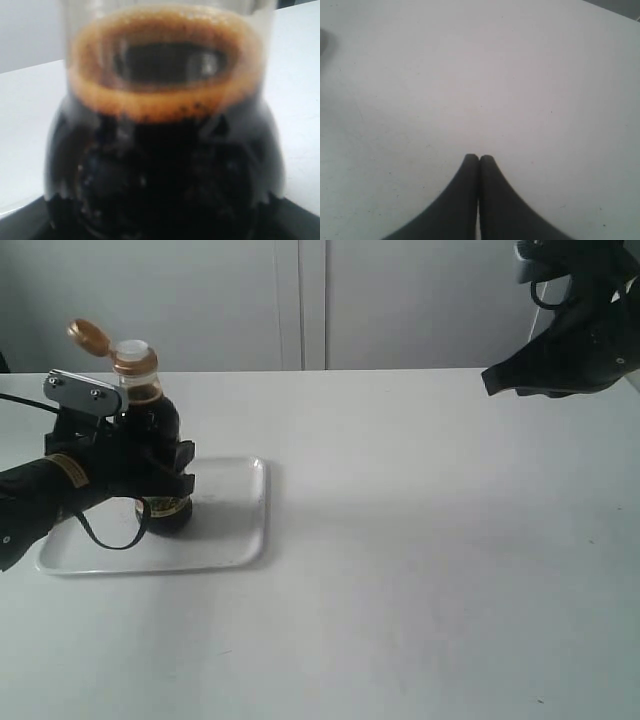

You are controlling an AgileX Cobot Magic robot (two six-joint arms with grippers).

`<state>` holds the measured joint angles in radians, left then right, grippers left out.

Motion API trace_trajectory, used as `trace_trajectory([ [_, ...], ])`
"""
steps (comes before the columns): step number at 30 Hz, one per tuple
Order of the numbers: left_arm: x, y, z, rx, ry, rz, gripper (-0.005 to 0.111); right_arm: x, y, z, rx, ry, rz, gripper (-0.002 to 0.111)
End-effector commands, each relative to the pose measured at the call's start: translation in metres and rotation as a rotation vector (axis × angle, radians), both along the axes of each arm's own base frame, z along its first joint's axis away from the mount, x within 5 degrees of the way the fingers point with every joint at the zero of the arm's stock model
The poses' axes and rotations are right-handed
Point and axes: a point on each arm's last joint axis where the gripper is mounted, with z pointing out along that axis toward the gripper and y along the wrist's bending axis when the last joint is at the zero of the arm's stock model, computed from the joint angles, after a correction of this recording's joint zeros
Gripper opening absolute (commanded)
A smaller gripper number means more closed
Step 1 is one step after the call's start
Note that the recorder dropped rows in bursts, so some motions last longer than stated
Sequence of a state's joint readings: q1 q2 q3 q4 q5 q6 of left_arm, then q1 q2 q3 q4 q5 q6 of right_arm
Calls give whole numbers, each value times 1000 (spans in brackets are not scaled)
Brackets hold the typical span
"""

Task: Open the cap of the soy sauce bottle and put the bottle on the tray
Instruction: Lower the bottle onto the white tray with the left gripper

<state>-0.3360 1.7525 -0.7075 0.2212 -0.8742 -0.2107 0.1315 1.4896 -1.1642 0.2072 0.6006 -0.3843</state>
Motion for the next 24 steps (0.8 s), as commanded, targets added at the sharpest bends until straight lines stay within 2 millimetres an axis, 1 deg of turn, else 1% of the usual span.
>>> trace_trajectory([
  [1,3,0,16,-52,-104,7,0,0,0,-1,1,3,3,0],
  [16,0,2,7,-24,-13,29,1,-1,1,-2,1,21,6,0],
  [18,0,2,6,-22,-12,27,9,-1,1,-2,1,21,6,0],
  [20,0,2,6,-22,-12,27,22,-1,1,-2,1,22,6,0],
  [24,0,2,6,-17,-12,24,63,-2,1,-2,1,24,7,0],
])
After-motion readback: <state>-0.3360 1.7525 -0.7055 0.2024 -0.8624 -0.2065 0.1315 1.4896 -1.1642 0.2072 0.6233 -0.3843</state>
